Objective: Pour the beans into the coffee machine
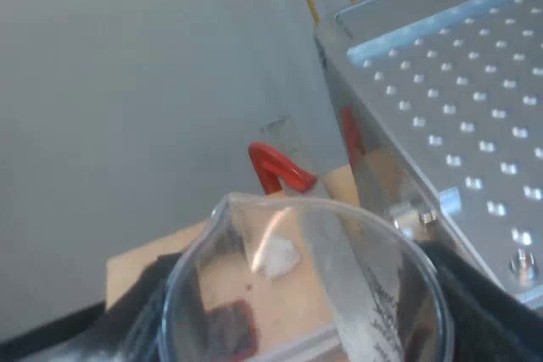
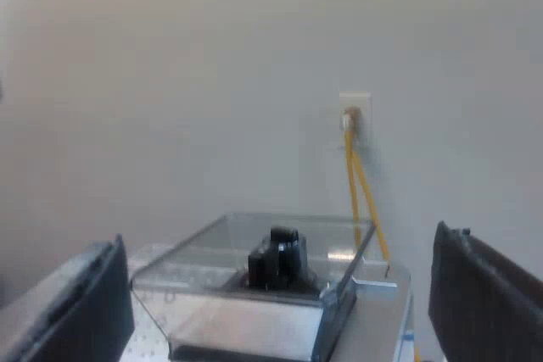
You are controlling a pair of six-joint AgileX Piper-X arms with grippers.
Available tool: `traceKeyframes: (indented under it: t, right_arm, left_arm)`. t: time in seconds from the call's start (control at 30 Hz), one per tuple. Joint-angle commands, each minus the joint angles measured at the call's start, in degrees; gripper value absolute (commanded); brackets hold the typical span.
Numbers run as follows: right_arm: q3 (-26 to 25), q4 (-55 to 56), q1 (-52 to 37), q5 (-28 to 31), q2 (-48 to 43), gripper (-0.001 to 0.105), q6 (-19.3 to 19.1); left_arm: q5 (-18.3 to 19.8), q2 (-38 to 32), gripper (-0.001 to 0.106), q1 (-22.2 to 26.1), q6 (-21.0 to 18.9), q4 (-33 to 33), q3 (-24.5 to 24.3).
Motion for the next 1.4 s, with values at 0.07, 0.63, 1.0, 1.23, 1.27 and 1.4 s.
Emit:
traceKeyframes:
  t: [0.07, 0.63, 1.0, 1.23, 1.27, 1.4]
  right_arm:
    - [-0.7, -1.2, 0.1, 0.2, -0.5, 0.074, -1.0]
    - [-0.7, -0.9, 0.1, 0.3, -0.5, 0.074, -1.0]
    - [-0.7, -0.9, 0.1, 0.3, -0.5, 0.074, -1.0]
    - [-0.7, -0.9, 0.1, 0.3, -0.5, 0.074, -1.0]
    - [-0.7, -0.8, 0.1, 0.3, -0.5, 0.074, -1.0]
    - [-0.7, -0.4, 0.1, 0.3, -0.5, 0.074, -1.0]
  left_arm:
    - [-2.7, 4.0, 0.0, -4.4, 1.8, 0.5, -5.6]
    - [-8.6, 29.6, 0.0, -19.3, 4.8, 3.4, -35.8]
    - [-8.6, 40.7, 0.0, -19.9, 5.7, 3.4, -45.8]
    - [-8.5, 46.3, 0.0, -19.9, 5.7, 3.3, -51.6]
    - [-8.4, 47.1, 0.0, -20.2, 5.7, 3.3, -52.2]
    - [-7.6, 48.3, 0.0, -21.9, 9.0, 3.3, -52.6]
